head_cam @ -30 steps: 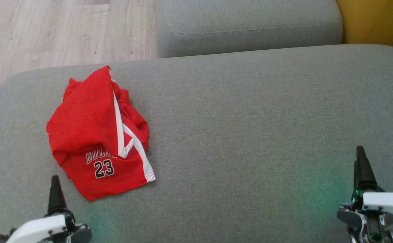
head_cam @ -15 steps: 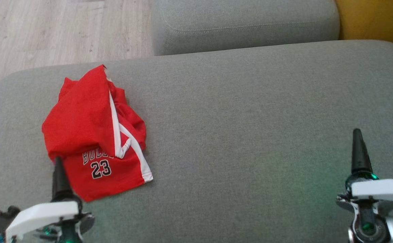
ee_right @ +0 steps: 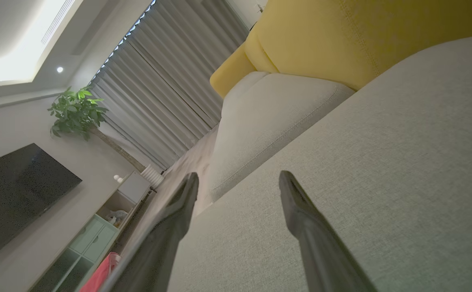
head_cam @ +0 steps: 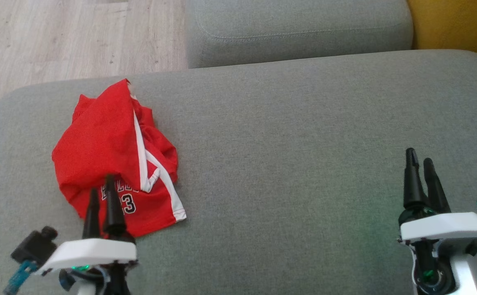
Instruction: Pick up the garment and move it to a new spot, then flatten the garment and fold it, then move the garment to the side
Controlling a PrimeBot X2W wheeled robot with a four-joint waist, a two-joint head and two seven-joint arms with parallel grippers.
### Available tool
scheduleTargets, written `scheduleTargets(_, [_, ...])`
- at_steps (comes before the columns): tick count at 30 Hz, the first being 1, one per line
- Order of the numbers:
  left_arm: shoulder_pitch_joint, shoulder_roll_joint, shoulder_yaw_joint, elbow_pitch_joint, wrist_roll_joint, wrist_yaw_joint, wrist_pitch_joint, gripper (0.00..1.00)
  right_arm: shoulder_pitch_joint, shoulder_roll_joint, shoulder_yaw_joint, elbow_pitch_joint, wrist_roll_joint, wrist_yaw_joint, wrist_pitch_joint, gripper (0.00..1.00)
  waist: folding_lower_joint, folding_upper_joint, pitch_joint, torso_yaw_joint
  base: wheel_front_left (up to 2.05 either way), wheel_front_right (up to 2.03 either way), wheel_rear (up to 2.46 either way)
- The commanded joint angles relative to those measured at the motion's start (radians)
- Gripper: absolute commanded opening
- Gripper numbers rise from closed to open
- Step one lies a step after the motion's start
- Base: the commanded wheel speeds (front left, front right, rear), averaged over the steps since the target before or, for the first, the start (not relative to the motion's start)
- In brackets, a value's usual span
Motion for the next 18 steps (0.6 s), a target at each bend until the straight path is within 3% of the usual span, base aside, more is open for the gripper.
scheduleTargets(1, [-0.050,0.009,-0.006,-0.040,0.060,-0.012,-0.015,1.00,-0.040,-0.008,0.022,-0.047,-0.061,0.001,-0.017,1.00,0.0000,0.0000,-0.001,-0.001,0.00,0.00,0.00])
scheduleTargets(10, [-0.060,0.022,-0.065,-0.036,0.212,-0.002,-0.038,1.00,-0.037,-0.008,0.047,-0.049,-0.216,0.001,-0.041,1.00,0.0000,0.0000,0.003,0.004,0.00,0.00,0.00])
scheduleTargets(18, [-0.081,0.048,-0.135,-0.018,0.343,0.044,-0.062,1.00,-0.043,-0.009,0.064,-0.066,-0.352,0.002,-0.065,1.00,0.0000,0.0000,0.009,0.004,0.00,0.00,0.00])
